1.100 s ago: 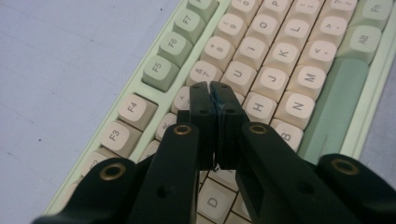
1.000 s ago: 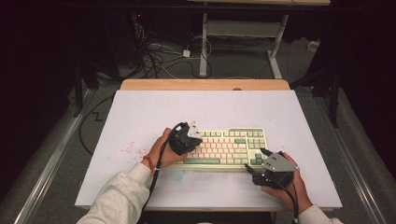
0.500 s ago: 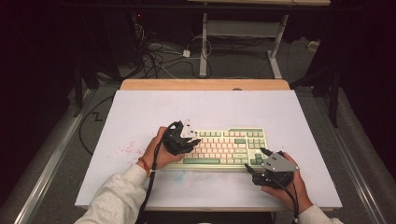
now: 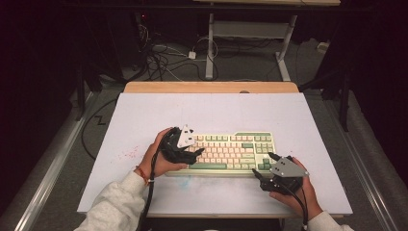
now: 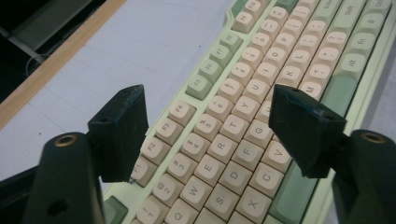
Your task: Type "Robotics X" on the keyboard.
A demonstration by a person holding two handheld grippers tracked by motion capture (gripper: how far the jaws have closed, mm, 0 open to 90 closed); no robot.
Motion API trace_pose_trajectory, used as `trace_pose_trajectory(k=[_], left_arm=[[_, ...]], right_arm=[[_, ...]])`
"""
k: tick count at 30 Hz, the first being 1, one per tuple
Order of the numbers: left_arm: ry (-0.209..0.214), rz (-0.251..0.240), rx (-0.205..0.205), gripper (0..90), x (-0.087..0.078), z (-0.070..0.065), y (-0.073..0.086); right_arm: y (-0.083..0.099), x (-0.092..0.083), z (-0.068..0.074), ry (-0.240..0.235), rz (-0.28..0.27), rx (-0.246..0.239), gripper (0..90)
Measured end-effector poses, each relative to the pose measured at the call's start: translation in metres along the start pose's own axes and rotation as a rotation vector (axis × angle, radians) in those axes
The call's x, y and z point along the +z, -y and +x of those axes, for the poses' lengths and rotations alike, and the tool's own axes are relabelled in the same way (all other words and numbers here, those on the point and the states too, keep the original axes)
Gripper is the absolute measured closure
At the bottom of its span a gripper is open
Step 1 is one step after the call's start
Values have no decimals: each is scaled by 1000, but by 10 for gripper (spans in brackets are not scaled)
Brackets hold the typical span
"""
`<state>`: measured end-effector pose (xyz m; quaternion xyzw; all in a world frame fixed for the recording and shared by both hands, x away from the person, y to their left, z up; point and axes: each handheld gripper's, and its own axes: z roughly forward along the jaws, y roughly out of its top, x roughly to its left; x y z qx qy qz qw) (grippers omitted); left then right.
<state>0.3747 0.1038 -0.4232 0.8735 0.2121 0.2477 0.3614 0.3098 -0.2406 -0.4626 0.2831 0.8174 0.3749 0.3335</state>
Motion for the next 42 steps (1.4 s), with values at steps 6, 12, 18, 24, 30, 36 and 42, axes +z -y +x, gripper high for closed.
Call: trace_pose_trajectory(k=[6,12,18,24,30,36,42], left_arm=[[-21,-19,-3,218,-7,0,10],[-65,-30,38,191,-16,-6,17],[-105,-39,45,182,-25,-9,25],[-111,-43,39,182,-30,-7,36],[-123,-37,33,181,-36,-7,50],[-135,-16,17,180,-37,-8,63],[-131,1,6,180,-40,-11,71]], right_arm=[[0,0,0,2,0,2,243],[0,0,0,2,-2,1,243],[-1,-2,0,7,-10,3,245],[-2,-1,1,5,-9,3,245],[-2,-1,1,0,-6,6,245],[-6,0,4,-16,-33,25,275],[-9,-1,5,-79,-45,38,460]])
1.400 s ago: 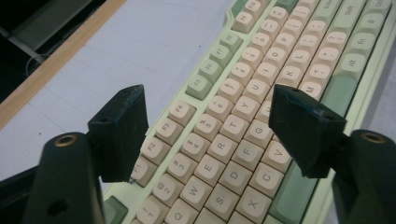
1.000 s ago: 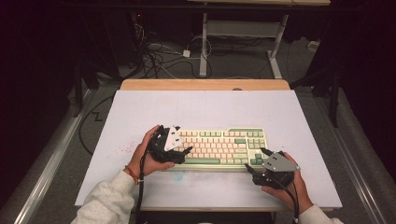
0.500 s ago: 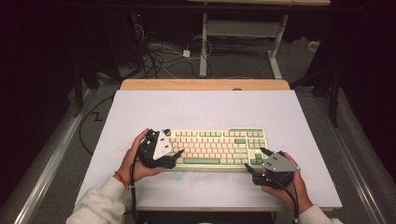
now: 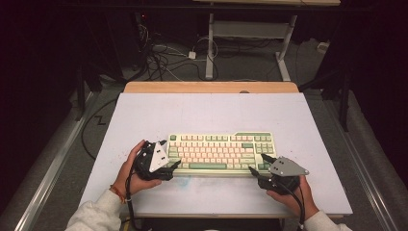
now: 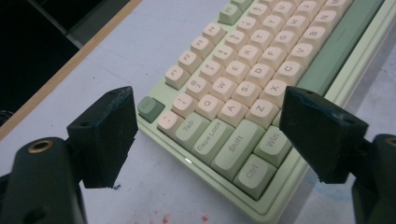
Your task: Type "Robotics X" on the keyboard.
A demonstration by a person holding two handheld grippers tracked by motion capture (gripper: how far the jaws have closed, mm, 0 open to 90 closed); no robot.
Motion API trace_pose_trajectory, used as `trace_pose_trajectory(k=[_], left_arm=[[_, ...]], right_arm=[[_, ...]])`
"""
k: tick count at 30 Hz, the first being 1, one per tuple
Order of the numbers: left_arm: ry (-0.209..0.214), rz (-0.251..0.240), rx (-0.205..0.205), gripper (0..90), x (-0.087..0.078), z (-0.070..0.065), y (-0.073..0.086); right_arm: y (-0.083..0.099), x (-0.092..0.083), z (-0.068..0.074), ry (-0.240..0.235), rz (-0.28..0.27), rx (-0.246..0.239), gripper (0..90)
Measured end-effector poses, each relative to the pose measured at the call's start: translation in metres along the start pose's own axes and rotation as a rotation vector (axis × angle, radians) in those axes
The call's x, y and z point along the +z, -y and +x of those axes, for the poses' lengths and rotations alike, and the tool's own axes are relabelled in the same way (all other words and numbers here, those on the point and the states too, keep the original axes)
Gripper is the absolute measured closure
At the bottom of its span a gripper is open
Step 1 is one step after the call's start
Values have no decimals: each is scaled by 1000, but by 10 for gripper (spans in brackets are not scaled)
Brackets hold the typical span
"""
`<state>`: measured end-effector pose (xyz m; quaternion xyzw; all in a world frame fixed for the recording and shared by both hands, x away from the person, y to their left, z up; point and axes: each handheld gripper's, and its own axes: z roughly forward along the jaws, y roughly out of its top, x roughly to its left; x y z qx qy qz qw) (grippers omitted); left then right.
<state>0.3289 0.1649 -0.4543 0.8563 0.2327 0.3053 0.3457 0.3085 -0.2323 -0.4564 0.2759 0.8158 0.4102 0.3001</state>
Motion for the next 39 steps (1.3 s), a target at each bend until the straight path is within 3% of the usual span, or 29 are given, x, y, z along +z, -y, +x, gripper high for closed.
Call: trace_pose_trajectory(k=[4,7,10,22,27,39], left_arm=[[1,11,-18,181,-3,-1,7],[6,22,-34,181,-6,-2,13],[11,36,-44,181,-8,-4,18],[13,74,-51,180,-13,-5,29],[15,89,-48,181,-10,-5,31],[25,92,-51,182,-10,-5,32]], right_arm=[[-7,1,-2,-19,0,17,656],[-15,6,-4,-64,18,14,834],[-24,12,-3,-94,34,-10,898],[-55,55,-5,-141,64,-26,898],[-65,72,2,-166,84,-41,899],[-73,104,13,-177,144,-74,899]])
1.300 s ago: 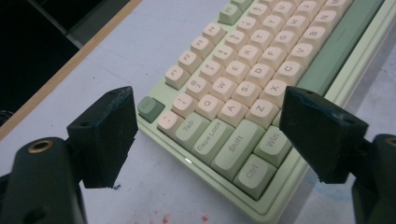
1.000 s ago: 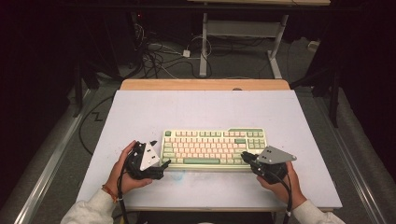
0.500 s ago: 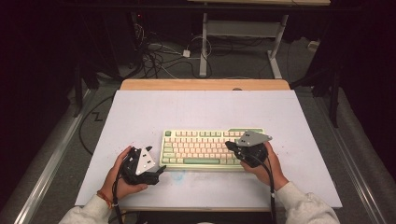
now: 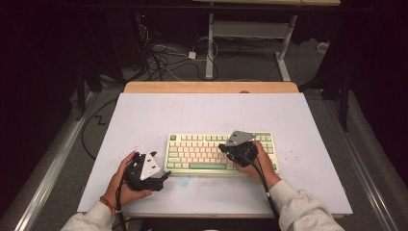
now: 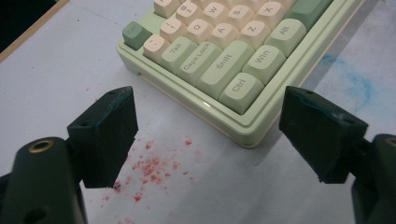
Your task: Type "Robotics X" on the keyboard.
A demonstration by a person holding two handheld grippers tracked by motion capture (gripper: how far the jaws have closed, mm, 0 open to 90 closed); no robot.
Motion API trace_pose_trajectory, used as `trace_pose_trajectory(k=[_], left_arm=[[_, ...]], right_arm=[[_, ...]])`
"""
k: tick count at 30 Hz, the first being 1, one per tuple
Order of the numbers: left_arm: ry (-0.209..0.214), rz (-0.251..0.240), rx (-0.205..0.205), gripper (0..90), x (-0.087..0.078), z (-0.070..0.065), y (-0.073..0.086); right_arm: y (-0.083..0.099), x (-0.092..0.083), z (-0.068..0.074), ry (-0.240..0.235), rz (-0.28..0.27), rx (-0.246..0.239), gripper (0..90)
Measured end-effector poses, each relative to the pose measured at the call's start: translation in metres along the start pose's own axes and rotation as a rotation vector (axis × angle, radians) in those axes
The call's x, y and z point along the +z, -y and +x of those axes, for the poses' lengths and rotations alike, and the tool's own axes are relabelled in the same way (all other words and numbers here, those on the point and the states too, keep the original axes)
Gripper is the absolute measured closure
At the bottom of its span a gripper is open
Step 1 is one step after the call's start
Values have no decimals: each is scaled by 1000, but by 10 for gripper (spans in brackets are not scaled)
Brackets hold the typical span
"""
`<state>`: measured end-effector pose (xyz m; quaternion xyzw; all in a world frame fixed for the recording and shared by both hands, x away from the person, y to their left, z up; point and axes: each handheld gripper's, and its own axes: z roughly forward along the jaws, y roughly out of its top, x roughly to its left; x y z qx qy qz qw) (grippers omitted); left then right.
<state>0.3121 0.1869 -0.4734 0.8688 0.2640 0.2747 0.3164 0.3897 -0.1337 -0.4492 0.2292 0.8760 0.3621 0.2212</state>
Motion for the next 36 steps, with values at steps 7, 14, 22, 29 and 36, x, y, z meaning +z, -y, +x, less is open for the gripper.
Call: trace_pose_trajectory(k=[7,14,22,29,36], left_arm=[[4,9,9,182,1,-1,0],[4,7,12,182,-1,-1,0],[4,8,10,187,-2,0,0],[-7,6,4,216,-2,0,0],[21,-4,-18,226,-3,1,0]], right_arm=[[-3,10,1,11,23,-8,899],[-4,14,1,0,60,-1,898],[-5,0,-3,10,-4,27,861],[-3,-18,-7,34,-67,37,796],[0,-34,-11,65,-118,48,649]])
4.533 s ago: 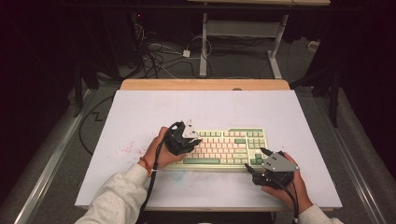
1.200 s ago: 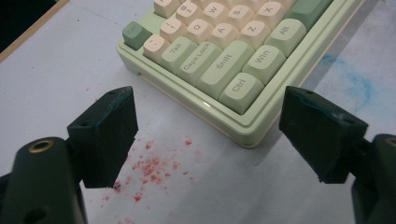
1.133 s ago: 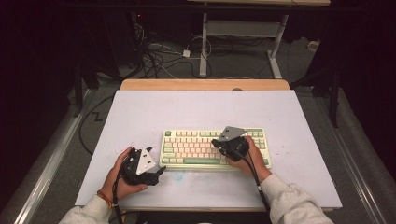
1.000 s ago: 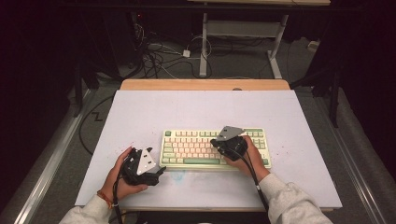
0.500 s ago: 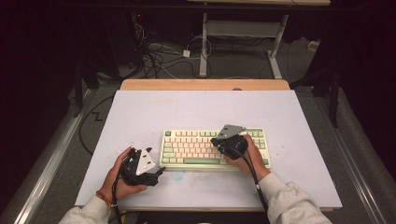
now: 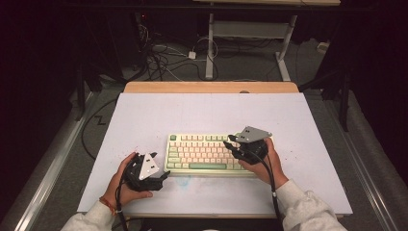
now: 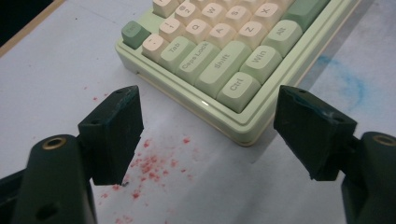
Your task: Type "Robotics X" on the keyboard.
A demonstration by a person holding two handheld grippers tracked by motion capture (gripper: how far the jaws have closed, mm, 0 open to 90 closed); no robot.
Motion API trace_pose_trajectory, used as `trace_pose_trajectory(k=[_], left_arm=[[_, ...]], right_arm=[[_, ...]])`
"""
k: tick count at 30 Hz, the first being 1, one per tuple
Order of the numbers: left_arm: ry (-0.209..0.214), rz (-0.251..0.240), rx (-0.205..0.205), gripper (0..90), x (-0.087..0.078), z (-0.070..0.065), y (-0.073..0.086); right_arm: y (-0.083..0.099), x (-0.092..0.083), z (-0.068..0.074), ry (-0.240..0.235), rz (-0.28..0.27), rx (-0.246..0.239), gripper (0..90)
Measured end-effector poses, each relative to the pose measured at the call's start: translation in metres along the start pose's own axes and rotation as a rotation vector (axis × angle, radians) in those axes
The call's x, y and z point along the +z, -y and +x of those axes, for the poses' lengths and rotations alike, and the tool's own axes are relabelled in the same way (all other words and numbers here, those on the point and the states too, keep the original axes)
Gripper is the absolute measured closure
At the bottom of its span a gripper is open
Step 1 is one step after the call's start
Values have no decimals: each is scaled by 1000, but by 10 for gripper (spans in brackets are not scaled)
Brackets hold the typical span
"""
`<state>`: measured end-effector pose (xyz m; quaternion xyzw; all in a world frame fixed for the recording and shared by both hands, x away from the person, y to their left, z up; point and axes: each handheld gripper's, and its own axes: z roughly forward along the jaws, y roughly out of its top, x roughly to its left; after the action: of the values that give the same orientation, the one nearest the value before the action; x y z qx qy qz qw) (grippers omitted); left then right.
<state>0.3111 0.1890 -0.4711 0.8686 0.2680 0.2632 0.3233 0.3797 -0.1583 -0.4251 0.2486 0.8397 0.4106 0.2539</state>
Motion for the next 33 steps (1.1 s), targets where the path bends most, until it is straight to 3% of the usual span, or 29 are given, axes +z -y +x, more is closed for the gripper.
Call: trace_pose_trajectory(k=[10,15,20,24,33], left_arm=[[-6,13,-19,219,1,1,0],[-9,-52,-59,223,-5,3,-2],[-2,-62,-80,248,-6,5,-2],[16,-65,-89,345,-7,6,-3],[80,-61,-119,719,-10,14,-6]], right_arm=[[12,-20,-4,87,-74,26,327],[21,-33,-6,118,-78,21,270],[32,-46,-7,138,-84,38,250],[42,-55,-5,156,-79,28,253],[68,-73,-1,181,-52,30,257]])
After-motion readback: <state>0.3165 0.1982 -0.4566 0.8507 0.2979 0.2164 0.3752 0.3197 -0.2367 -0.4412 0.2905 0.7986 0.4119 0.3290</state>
